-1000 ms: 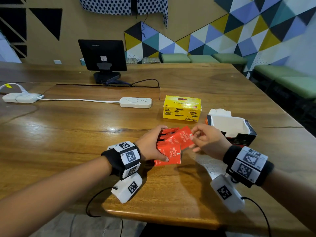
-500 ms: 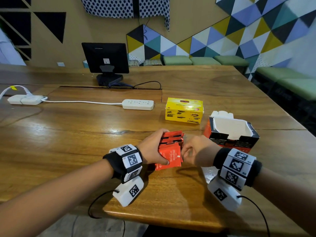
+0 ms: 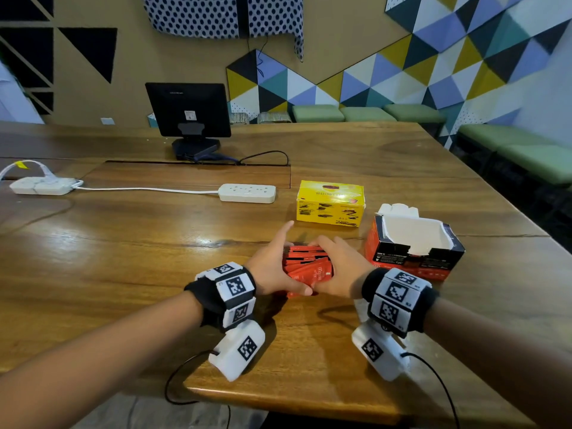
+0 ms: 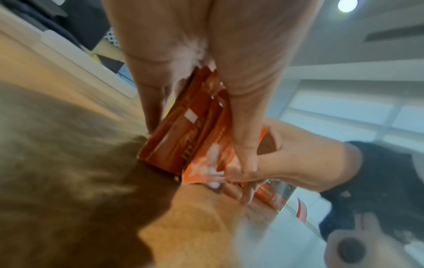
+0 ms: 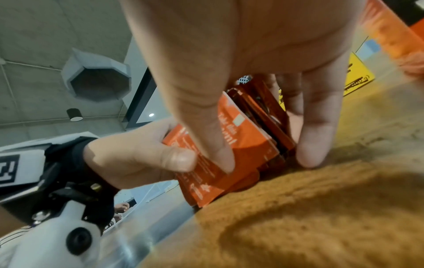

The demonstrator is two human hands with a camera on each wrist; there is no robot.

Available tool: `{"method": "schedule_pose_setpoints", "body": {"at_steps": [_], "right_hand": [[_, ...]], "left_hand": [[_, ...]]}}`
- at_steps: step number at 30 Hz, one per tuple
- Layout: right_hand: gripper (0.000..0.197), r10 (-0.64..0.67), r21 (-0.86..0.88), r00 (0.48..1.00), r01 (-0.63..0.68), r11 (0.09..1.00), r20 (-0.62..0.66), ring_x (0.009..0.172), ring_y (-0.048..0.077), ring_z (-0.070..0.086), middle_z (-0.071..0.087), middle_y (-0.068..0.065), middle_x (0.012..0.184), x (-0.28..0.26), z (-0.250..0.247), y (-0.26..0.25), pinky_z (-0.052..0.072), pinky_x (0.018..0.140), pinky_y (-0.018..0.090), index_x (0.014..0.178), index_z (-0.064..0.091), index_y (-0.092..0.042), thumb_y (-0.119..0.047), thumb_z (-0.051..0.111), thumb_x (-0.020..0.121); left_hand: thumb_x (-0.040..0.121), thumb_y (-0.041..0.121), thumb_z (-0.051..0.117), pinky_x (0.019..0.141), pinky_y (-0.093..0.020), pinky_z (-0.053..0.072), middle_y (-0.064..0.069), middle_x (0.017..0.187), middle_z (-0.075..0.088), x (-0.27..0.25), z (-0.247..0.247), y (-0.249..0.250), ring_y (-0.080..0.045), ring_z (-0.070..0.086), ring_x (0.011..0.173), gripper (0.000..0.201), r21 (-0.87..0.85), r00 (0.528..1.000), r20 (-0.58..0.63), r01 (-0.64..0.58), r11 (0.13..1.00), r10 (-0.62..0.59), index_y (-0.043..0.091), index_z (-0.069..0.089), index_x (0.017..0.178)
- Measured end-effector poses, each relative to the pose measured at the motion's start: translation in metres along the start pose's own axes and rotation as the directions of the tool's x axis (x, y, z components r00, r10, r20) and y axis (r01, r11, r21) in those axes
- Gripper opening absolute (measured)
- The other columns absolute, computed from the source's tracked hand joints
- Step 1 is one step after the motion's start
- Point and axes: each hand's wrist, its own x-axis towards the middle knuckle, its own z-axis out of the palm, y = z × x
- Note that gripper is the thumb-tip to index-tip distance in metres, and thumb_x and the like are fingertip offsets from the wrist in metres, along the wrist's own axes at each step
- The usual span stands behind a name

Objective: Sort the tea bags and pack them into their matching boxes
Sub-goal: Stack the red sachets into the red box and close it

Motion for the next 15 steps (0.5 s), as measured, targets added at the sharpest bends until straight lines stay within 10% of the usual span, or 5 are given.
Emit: {"method": "schedule_pose_setpoints", "body": {"at_steps": [10,15], "right_hand": [[0.077,0.036,0.106,0.999,-0.037,0.994,0.004,0.103,0.018,0.051,0.044,0.0,0.112,0.004,0.001,-0.003,0.046,0.096,0.034,0.125,0.038,-0.03,-0.03,0.079,0.06],[0.083,0.013,0.201,0.998,-0.024,0.979,0.056,0.102,0.016,0.056,0.056,-0.004,0.11,0.005,0.002,-0.007,0.048,0.086,0.03,0.126,0.036,-0.033,-0.024,0.081,0.057]], "left_hand": [[0.064,0.051,0.076,0.119,-0.052,0.008,-0.006,0.156,0.016,-0.008,0.001,-0.013,-0.024,0.001,0.147,0.117,0.236,0.992,0.0,0.121,0.964,-0.124,0.013,0.005,0.148],[0.055,0.061,0.076,0.117,-0.057,0.003,0.0,0.152,0.022,0.005,0.003,-0.01,-0.026,0.004,0.146,0.116,0.308,0.996,0.055,0.052,0.95,-0.073,0.026,0.011,0.145]]}}
